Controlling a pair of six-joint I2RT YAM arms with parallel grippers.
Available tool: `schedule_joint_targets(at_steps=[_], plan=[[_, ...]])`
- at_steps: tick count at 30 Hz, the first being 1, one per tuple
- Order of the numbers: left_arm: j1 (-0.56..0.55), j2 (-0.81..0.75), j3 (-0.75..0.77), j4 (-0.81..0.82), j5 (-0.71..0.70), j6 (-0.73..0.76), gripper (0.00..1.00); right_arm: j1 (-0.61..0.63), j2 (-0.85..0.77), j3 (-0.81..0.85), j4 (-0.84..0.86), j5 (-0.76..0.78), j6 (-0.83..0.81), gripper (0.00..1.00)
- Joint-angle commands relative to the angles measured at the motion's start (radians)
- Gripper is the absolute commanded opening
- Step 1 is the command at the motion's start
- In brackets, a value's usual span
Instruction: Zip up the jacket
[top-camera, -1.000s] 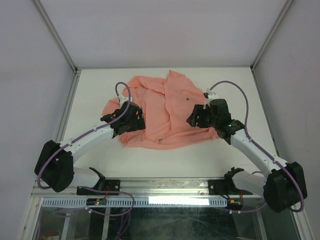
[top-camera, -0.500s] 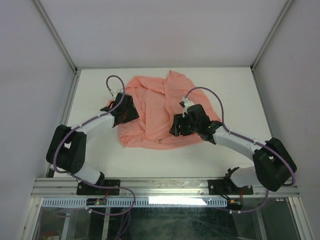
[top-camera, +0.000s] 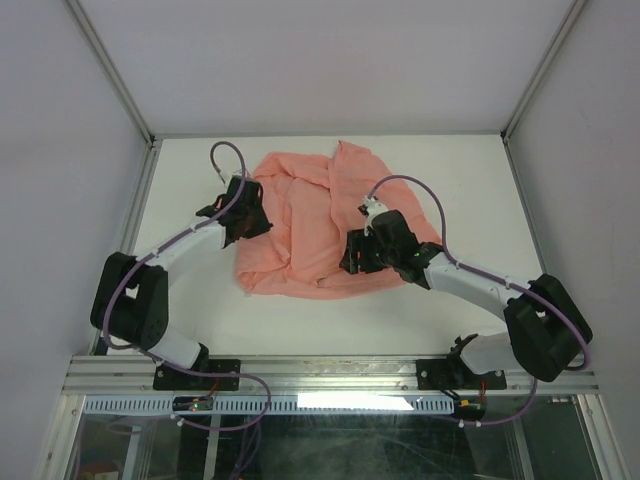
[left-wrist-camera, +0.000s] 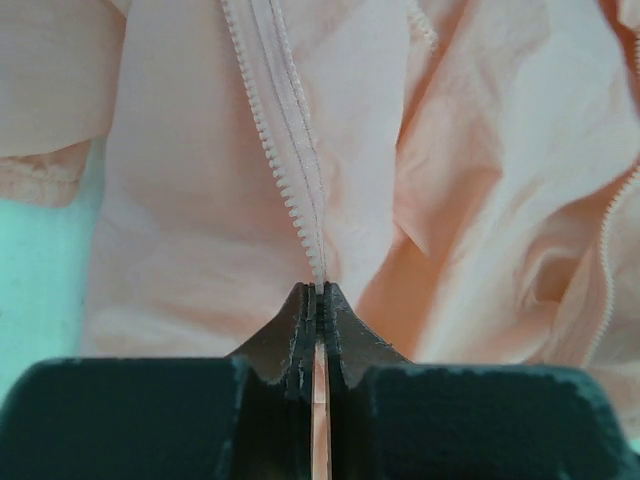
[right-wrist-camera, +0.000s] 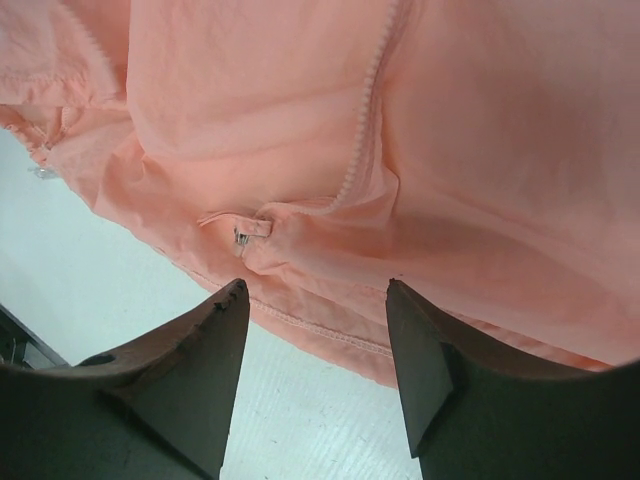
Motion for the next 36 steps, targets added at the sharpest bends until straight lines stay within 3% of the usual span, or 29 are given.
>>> schedule_joint_targets(at_steps=[1,6,10,15,20,21,24,27,31,36], plan=[[-0.026,-0.187,0.075,-0.129,-0.051,0.069,0.00,0.007,-0.033,0.030,0.012,0.047,-0.006,0.60],[-0.108,-0.262,0.132,-0.299,-0.062,0.130,0.00,0.006,-0.041,0.034,-0.003,0.059,-0.007,0.60],[-0.274,-0.243,0.194,-0.387,-0.057,0.121,0.01,0.006,-0.059,0.024,-0.003,0.082,0.001,0.60],[-0.508,-0.169,0.204,-0.336,-0.029,0.053,0.08,0.006,-0.097,-0.005,0.005,0.106,0.007,0.60],[-0.598,-0.043,0.193,-0.235,0.072,0.042,0.14,0.004,-0.133,-0.034,0.000,0.144,0.013,0.60],[-0.604,-0.034,0.191,-0.224,0.083,0.041,0.16,0.005,-0.139,-0.036,-0.002,0.146,0.013,0.60],[-0.605,-0.071,0.177,-0.206,0.083,0.040,0.39,0.004,-0.146,-0.043,-0.011,0.150,0.013,0.60],[-0.594,-0.133,0.171,-0.205,0.032,0.046,0.55,0.004,-0.144,-0.049,-0.006,0.136,0.013,0.60],[-0.483,-0.218,0.175,-0.207,0.014,0.064,0.62,0.006,-0.141,-0.054,0.033,0.070,0.013,0.60],[-0.304,-0.188,0.228,-0.176,0.025,0.104,0.69,0.021,-0.112,-0.044,0.097,-0.006,0.019,0.59]])
